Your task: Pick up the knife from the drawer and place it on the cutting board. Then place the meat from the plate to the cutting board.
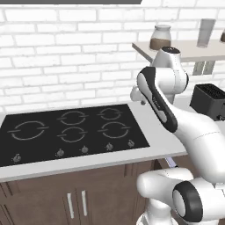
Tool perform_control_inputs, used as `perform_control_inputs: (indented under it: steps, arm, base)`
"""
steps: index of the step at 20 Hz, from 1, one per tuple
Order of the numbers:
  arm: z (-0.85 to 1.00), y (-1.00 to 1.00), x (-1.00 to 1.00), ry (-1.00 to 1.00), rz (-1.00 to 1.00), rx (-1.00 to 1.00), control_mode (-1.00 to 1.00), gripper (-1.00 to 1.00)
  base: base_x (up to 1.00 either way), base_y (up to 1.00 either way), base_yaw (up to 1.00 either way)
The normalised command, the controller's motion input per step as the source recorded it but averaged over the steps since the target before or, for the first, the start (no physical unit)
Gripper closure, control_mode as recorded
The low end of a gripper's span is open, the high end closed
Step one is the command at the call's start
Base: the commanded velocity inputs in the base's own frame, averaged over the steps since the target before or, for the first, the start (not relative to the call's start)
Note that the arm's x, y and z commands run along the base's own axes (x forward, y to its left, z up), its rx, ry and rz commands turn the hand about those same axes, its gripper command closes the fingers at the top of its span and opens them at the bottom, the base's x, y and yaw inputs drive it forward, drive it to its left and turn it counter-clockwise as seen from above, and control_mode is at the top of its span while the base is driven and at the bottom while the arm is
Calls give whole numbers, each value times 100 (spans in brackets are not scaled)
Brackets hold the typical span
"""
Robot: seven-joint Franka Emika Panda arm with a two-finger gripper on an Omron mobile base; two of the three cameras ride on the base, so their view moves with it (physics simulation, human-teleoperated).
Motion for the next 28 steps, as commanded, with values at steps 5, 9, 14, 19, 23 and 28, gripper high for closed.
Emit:
perform_control_inputs:
  steps: [5, 9, 14, 19, 23, 28]
  arm:
    - [0, -26, -59, 0, 0, -1, -100, -100]
    - [0, -57, -100, 0, 0, 0, -100, -100]
    - [-6, -42, -99, 1, 0, -9, -100, -100]
    - [-3, -14, -40, 0, -1, -1, 100, -100]
    - [0, 0, 0, 0, 0, 0, 100, -100]
    - [0, 0, 0, 0, 0, 0, 100, -100]
  base:
    - [0, 0, 0]
    - [0, 0, 0]
    - [0, 0, 0]
    - [0, 0, 0]
    - [-17, 0, -5]
    - [-20, 2, -51]
